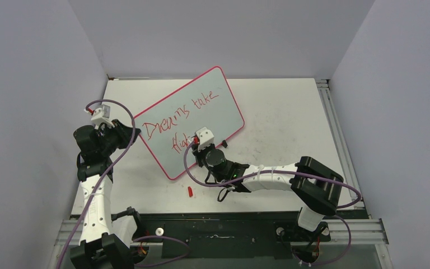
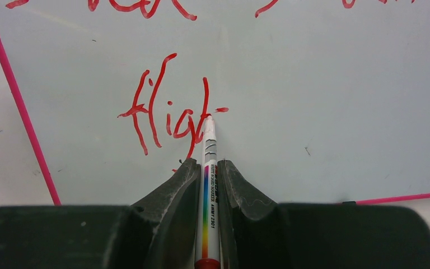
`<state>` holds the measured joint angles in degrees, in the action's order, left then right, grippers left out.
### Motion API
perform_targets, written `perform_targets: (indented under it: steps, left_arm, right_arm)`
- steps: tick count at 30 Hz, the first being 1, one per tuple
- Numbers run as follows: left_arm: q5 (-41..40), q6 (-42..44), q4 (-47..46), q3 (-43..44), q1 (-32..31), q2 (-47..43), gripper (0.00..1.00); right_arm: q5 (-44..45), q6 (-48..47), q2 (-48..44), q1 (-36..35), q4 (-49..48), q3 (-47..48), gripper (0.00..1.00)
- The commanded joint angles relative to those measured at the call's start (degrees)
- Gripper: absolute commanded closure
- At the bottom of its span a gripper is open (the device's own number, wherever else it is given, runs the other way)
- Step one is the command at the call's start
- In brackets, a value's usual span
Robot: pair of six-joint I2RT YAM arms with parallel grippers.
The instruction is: Write a sentence on the whiteboard
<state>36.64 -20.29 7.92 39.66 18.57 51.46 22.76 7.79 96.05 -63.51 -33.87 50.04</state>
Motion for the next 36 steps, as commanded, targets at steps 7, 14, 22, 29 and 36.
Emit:
perform_targets:
  steps: [7,14,22,29,36]
  left_arm:
    - [2.3,0.5,-0.5,0.3,-0.9,0.0,0.87]
    - [2.3,0.5,-0.5,0.3,-0.9,0.0,0.87]
    - [2.3,0.5,-0.5,0.3,-0.9,0.0,0.87]
    - [2.1,0.6,-0.5,0.4,-0.9,-0.1,0.87]
    - [2.1,0.6,-0.4,0.4,-0.9,-0.1,0.87]
  right_arm:
    - [2.2,1.7,-1.0,0.8,-1.5,-2.3,0.95]
    - [1.9,2.3,-1.2,0.6,-1.0,-3.7,0.95]
    - [2.0,2.2,-2.0,-0.1,-0.7,-4.4,0.95]
    - [3.6,1.0,-5.2,-1.1,-0.1,-4.3,0.95]
    - [3.6,-1.6,-8.0,-1.0,-0.5,-2.3,0.95]
